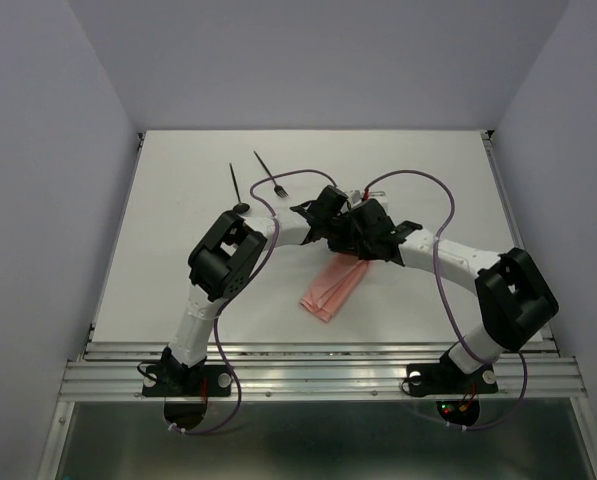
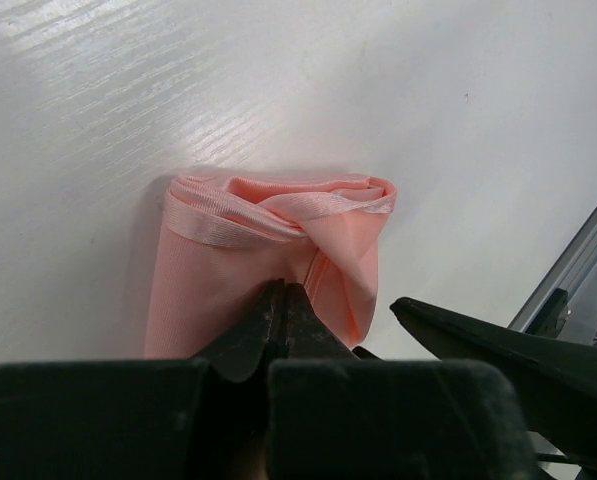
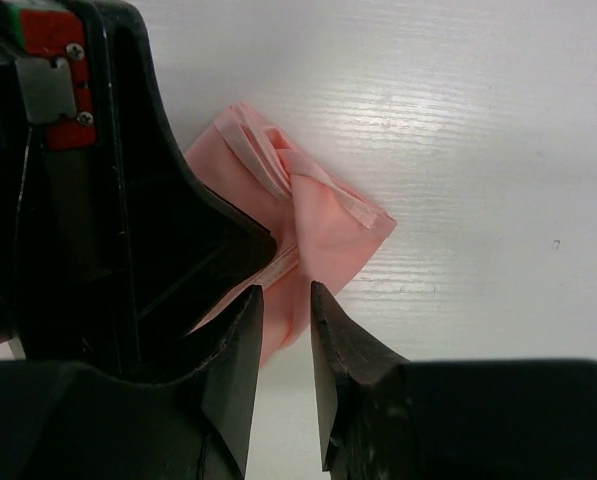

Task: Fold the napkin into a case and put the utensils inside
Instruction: Stuff the smaller-rectangle-folded napkin at the center of the board.

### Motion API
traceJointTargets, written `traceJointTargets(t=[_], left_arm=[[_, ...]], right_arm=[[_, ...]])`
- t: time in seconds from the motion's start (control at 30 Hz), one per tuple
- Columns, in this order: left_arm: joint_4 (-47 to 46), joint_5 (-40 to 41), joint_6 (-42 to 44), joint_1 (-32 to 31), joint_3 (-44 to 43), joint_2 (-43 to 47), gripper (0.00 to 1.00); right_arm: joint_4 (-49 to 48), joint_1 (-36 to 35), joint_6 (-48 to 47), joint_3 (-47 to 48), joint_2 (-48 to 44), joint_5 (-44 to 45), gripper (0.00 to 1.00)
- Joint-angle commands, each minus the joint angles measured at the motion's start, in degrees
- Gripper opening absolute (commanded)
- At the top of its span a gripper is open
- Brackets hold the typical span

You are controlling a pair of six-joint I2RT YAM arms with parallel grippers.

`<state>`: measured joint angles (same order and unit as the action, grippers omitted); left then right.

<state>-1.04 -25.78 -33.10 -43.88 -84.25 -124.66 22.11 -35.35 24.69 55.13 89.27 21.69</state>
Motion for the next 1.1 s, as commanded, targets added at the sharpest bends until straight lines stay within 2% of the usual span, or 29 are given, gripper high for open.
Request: traceJointTargets(t=[0.0,0.27,0.47,0.73,1.07], left_arm=[[1.48,0.56,1.02,-0.42,-0.39,-0.41,0.00],[1.48,0.56,1.11,-0.42,-0.13,0.30,0.00],[1.48,0.47,1.11,-0.42,-0.04,0.56,0.00],[1.48,-0.06,0.67,-0.51,-1.18,0.30,0.00],[1.48,-1.81,-0.21,-1.12,-4.78,-1.90,0.00]], right_arm=[[0.57,-0.42,-0.78,2.70,1.69,3.18,0.31],[0.30,-0.42,0.27,3.05,4.41,5.99,0.27],[0.48,-0.42,0.97,3.05,3.19,7.57,0.01],[-1.19,-0.42,1.85,2.08,-0.59,4.85,0.01],[-2.07,-0.42,2.12,1.64,-0.25,0.98,0.01]])
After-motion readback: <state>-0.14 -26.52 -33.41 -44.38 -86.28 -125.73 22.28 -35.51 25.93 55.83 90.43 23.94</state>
